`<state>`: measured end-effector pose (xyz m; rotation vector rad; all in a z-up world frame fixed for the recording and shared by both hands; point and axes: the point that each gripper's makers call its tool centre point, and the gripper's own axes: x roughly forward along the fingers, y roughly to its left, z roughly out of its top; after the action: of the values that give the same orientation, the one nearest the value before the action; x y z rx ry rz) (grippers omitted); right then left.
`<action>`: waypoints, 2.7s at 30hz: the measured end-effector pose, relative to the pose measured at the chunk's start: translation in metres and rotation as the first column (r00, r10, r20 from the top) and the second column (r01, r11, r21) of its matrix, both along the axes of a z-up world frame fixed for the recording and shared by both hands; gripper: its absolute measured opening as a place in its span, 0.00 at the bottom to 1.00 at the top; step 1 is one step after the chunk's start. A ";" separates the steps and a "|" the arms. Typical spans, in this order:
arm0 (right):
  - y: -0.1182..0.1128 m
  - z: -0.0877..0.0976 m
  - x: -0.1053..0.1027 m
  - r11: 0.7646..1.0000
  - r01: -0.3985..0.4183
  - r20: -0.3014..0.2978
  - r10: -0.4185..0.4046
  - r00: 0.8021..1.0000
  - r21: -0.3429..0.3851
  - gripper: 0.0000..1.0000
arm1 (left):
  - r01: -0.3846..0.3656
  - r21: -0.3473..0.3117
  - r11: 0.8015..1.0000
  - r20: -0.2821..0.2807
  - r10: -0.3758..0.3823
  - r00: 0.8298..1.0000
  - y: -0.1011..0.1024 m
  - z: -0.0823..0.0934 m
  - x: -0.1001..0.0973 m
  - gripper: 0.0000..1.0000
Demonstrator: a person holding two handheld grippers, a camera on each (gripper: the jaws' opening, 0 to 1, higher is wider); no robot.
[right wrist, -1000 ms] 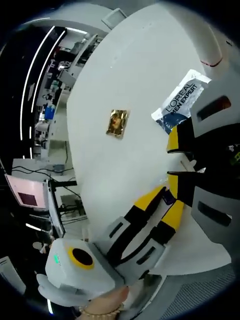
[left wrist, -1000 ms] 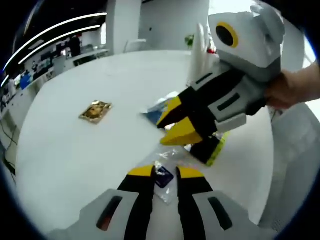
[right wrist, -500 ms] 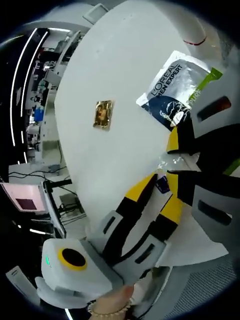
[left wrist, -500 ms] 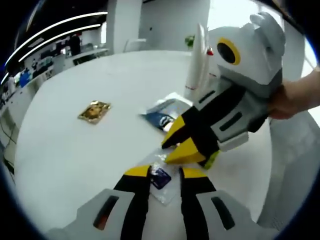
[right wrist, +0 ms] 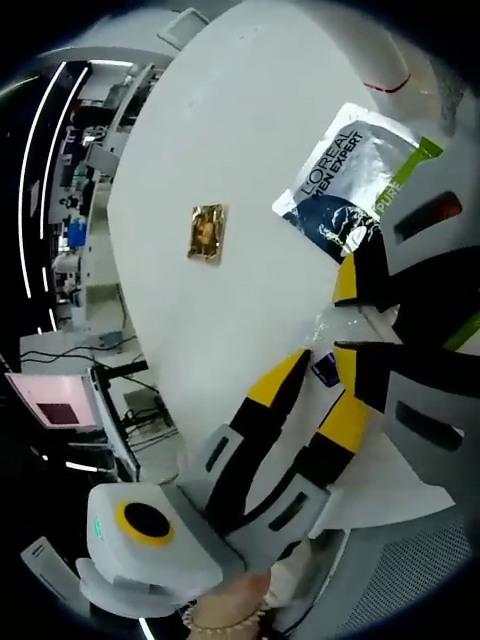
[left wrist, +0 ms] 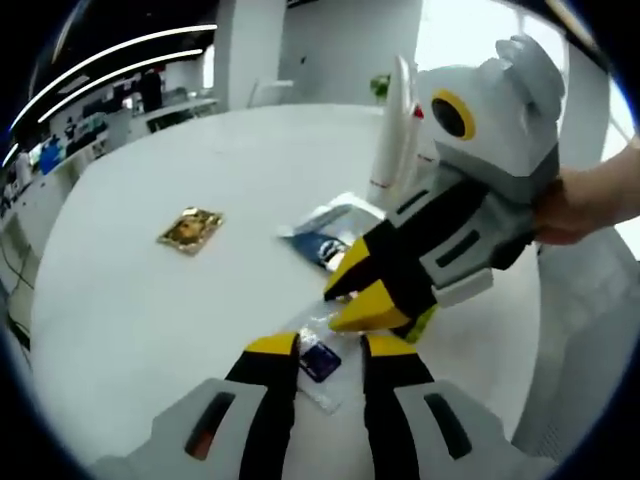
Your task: Arrange the skincare products in the storage area until every visible bottle or jar stands upright without overlapping.
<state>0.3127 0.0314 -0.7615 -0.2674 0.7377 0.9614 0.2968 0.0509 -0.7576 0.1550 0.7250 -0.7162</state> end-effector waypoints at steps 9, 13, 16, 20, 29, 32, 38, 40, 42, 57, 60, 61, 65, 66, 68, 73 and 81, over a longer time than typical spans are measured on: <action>-0.001 0.012 0.000 1.000 0.012 0.024 -0.012 1.000 0.015 0.22 | -0.001 0.000 1.000 0.005 0.001 1.000 0.001 0.007 -0.001 0.26; -0.003 0.018 -0.002 1.000 0.013 0.033 -0.014 0.999 0.022 0.23 | 0.000 0.004 1.000 0.011 0.000 1.000 0.001 0.012 -0.002 0.29; -0.006 0.025 -0.007 1.000 0.011 0.043 -0.011 0.999 0.022 0.25 | 0.007 0.015 1.000 0.017 -0.007 1.000 -0.001 0.020 -0.008 0.32; -0.010 0.027 -0.008 1.000 0.017 0.059 -0.017 0.998 0.015 0.34 | 0.006 0.017 1.000 0.019 -0.007 1.000 -0.002 0.020 -0.014 0.37; -0.026 0.038 -0.025 0.999 0.030 0.071 -0.032 0.997 0.026 0.43 | -0.011 0.045 0.999 0.017 0.011 1.000 0.000 0.024 -0.028 0.49; -0.034 0.040 -0.031 0.999 0.036 0.072 -0.038 0.997 0.030 0.46 | -0.022 0.046 0.999 0.025 0.021 0.999 0.000 0.029 -0.031 0.54; -0.048 0.040 -0.045 0.998 0.048 0.068 -0.050 0.996 0.034 0.50 | -0.059 0.037 0.998 0.014 0.058 0.998 0.005 0.033 -0.039 0.60; -0.052 0.040 -0.050 0.998 0.050 0.066 -0.052 0.996 0.035 0.52 | -0.065 0.030 0.997 0.006 0.065 0.998 0.005 0.033 -0.043 0.60; -0.059 0.040 -0.057 0.998 0.059 0.063 -0.061 0.996 0.032 0.53 | -0.068 0.027 0.997 0.003 0.068 0.998 0.005 0.033 -0.047 0.61; -0.102 0.047 -0.088 0.981 0.181 0.047 -0.184 0.982 0.066 0.67 | -0.087 -0.001 0.996 -0.019 0.086 0.996 0.010 0.042 -0.080 0.70; -0.117 0.047 -0.094 0.976 0.210 0.032 -0.212 0.977 0.065 0.70 | -0.104 -0.012 0.994 -0.019 0.104 0.994 0.010 0.042 -0.083 0.72; -0.121 0.048 -0.095 0.975 0.213 0.034 -0.215 0.976 0.066 0.71 | -0.113 -0.023 0.993 -0.026 0.112 0.993 0.009 0.042 -0.083 0.72; -0.139 0.054 -0.099 0.973 0.220 0.035 -0.223 0.974 0.064 0.77 | -0.137 -0.036 0.990 -0.043 0.135 0.990 0.009 0.044 -0.089 0.76; -0.143 0.054 -0.099 0.972 0.226 0.036 -0.228 0.973 0.062 0.78 | -0.141 -0.039 0.989 -0.045 0.139 0.989 0.010 0.045 -0.091 0.76; -0.157 0.057 -0.100 0.967 0.248 0.038 -0.251 0.967 0.062 0.81 | -0.148 -0.049 0.988 -0.049 0.146 0.988 0.011 0.049 -0.095 0.77; -0.180 0.061 -0.098 0.950 0.305 0.050 -0.309 0.950 0.061 0.89 | -0.198 -0.087 0.976 -0.077 0.191 0.978 0.016 0.049 -0.102 0.78; -0.206 0.069 -0.101 0.929 0.359 0.062 -0.365 0.929 0.090 0.98 | -0.270 -0.142 0.952 -0.093 0.259 0.962 0.027 0.061 -0.111 0.81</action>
<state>0.2113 -0.1746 -0.6926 -0.0937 0.6482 0.6218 0.1859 0.0775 -0.6965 -0.1088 0.7408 -0.5199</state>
